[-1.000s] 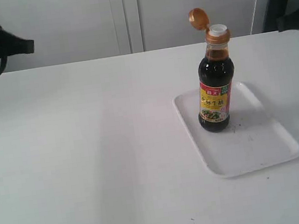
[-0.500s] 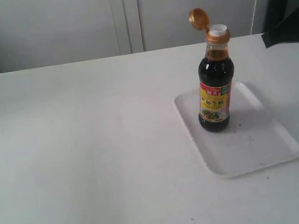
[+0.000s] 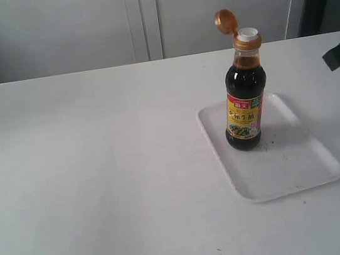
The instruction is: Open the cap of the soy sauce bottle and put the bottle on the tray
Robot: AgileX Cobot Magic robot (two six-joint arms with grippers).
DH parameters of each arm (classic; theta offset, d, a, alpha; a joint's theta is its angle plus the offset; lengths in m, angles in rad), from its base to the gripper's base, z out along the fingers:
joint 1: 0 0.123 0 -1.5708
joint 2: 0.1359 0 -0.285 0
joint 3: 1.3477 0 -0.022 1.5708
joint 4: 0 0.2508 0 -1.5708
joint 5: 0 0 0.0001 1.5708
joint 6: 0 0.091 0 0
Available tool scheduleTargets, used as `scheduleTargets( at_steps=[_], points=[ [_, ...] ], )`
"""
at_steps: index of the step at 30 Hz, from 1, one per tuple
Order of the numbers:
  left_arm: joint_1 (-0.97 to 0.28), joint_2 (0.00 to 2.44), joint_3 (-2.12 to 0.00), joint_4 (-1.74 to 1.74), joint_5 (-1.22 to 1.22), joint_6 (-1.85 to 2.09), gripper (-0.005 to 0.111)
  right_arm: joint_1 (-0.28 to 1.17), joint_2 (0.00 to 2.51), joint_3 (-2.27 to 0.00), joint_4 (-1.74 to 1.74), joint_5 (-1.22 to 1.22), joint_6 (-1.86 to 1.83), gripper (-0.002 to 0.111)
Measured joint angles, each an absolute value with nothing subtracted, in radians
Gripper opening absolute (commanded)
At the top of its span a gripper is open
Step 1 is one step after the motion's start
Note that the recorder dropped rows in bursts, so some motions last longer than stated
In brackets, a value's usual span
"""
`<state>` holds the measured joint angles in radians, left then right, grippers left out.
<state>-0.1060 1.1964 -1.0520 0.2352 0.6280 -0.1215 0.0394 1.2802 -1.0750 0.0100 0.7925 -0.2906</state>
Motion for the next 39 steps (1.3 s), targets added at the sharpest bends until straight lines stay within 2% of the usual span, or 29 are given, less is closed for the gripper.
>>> scheduleTargets(
  at_steps=[15,26,39],
  points=[
    [-0.106,0.9,-0.771,0.202,0.411,-0.169,0.0,0.039,0.918,-0.882,0.125,0.587,-0.299,0.0],
    [-0.106,0.706,-0.588,0.175,0.259,-0.222,0.0,0.039,0.745,-0.733,0.238,0.397,-0.313,0.0],
    [-0.106,0.467,-0.545,0.16,0.359,-0.275,0.0,0.039,0.54,-0.61,0.321,0.351,-0.378,0.0]
  ],
)
